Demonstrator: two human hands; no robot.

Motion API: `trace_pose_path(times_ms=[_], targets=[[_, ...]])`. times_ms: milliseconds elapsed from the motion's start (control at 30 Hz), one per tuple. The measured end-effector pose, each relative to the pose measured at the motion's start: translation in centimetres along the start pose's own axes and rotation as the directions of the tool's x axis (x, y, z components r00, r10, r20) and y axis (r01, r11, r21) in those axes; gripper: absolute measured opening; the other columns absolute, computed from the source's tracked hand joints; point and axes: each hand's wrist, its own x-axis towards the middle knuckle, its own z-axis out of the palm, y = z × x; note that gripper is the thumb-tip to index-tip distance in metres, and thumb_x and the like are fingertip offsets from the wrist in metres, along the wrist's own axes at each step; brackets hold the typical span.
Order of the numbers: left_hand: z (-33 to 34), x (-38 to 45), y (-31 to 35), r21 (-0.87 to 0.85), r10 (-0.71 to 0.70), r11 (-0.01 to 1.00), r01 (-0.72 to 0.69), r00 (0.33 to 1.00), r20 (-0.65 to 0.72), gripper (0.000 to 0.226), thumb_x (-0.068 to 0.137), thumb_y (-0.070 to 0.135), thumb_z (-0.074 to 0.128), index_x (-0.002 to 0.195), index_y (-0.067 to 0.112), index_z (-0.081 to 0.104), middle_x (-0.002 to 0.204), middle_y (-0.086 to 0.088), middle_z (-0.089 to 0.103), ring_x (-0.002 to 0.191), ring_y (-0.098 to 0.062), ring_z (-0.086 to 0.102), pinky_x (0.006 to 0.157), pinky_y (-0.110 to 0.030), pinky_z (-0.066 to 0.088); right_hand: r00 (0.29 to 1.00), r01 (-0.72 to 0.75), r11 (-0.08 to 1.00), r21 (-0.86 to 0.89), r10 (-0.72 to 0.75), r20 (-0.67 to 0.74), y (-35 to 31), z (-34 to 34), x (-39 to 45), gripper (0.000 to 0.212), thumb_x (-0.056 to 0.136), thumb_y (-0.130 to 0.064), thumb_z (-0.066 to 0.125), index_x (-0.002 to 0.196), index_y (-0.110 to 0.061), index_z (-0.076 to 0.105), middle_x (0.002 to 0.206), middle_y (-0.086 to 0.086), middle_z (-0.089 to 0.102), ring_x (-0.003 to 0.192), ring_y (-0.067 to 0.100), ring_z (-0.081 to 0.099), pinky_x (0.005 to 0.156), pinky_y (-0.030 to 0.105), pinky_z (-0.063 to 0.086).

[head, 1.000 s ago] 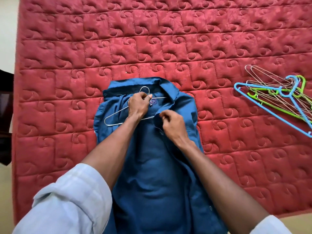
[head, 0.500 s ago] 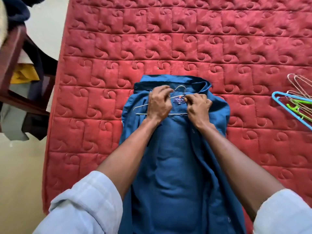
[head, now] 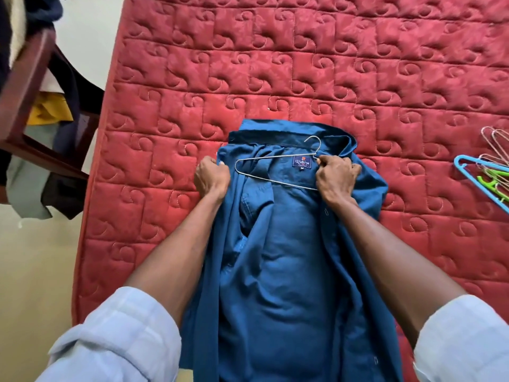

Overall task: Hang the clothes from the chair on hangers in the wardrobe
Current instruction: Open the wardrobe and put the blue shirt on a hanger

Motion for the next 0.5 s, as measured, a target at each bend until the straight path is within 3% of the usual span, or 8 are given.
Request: trace_pose_path(times_ms=[67,200,267,333,400,467,500], targets=[[-0.7,-0.3,1.1,-0.115,0.013,0.993,-0.022,0.997,-0.081,0.016,0.091,0.016,0.053,0.099,0.007,0.064,0.108,-0.019,0.069,0.103,-0.038,0.060,0.079,-0.037,0.038,1.000,0.014,0.999,-0.042,-0.014,-0.004,0.0,-0.2,0.0,0.029,0.091,-0.014,0.050,0.107,-0.020,0.073,0.108,0.014,0.069,0.107,0.035,0.053,0.093,0.043,0.032],[-2.6,0.1,2.7,-0.374,0.017,0.924,-0.079,0.986,-0.166,0.010,0.095,0.016,0.052,0.097,0.007,0.056,0.096,-0.012,0.066,0.094,-0.034,0.059,0.081,-0.038,0.035,0.997,0.071,0.983,-0.171,-0.067,0.025,0.3,-0.7,0.4,0.029,0.088,-0.014,0.049,0.102,-0.011,0.073,0.109,0.013,0.062,0.107,0.035,0.050,0.088,0.043,0.037],[-3.7,-0.7,3.6,-0.518,0.119,0.838,-0.169,0.985,-0.128,0.007,0.091,0.018,0.054,0.086,0.015,0.051,0.076,0.004,0.055,0.073,-0.021,0.053,0.073,-0.036,0.038,0.996,0.086,0.965,-0.249,-0.074,0.059,0.4,-1.0,0.7,0.028,0.088,-0.015,0.049,0.102,-0.007,0.071,0.112,0.013,0.058,0.108,0.035,0.047,0.086,0.042,0.038],[-4.2,-3.1,4.5,-0.607,0.298,0.748,-0.270,0.953,-0.056,0.009,0.086,0.022,0.054,0.078,0.023,0.048,0.071,0.010,0.048,0.063,-0.005,0.043,0.068,-0.032,0.037,0.996,0.072,0.962,-0.264,-0.056,0.071,-0.1,-1.2,0.8,0.027,0.089,-0.012,0.049,0.103,-0.002,0.070,0.114,0.015,0.056,0.109,0.035,0.048,0.086,0.042,0.041],[-3.5,-6.2,4.7,-0.599,0.538,0.717,-0.355,0.829,0.152,0.008,0.085,0.024,0.056,0.078,0.027,0.052,0.080,0.006,0.059,0.068,0.000,0.048,0.071,-0.026,0.041,0.997,0.017,0.984,-0.179,-0.002,0.083,-0.9,-1.4,1.0,0.027,0.090,-0.007,0.046,0.104,0.002,0.067,0.114,0.019,0.057,0.109,0.038,0.053,0.086,0.043,0.045],[-2.1,-9.3,3.9,-0.507,0.642,0.760,-0.407,0.592,0.487,0.002,0.087,0.025,0.062,0.088,0.024,0.063,0.115,-0.003,0.068,0.088,-0.003,0.060,0.079,-0.027,0.046,0.994,-0.036,0.998,-0.057,0.042,0.103,-1.6,-1.7,1.3,0.026,0.090,-0.006,0.045,0.104,0.002,0.066,0.111,0.023,0.061,0.105,0.041,0.060,0.083,0.043,0.049],[-1.2,-10.5,3.2,-0.436,0.607,0.792,-0.427,0.480,0.633,0.011,0.088,0.020,0.063,0.098,0.019,0.067,0.135,-0.003,0.060,0.093,-0.008,0.064,0.080,-0.027,0.047,0.992,-0.042,0.999,0.008,0.041,0.120,-1.8,-1.8,1.4,0.026,0.089,-0.006,0.047,0.103,-0.001,0.067,0.109,0.024,0.064,0.103,0.042,0.062,0.082,0.043,0.050]])
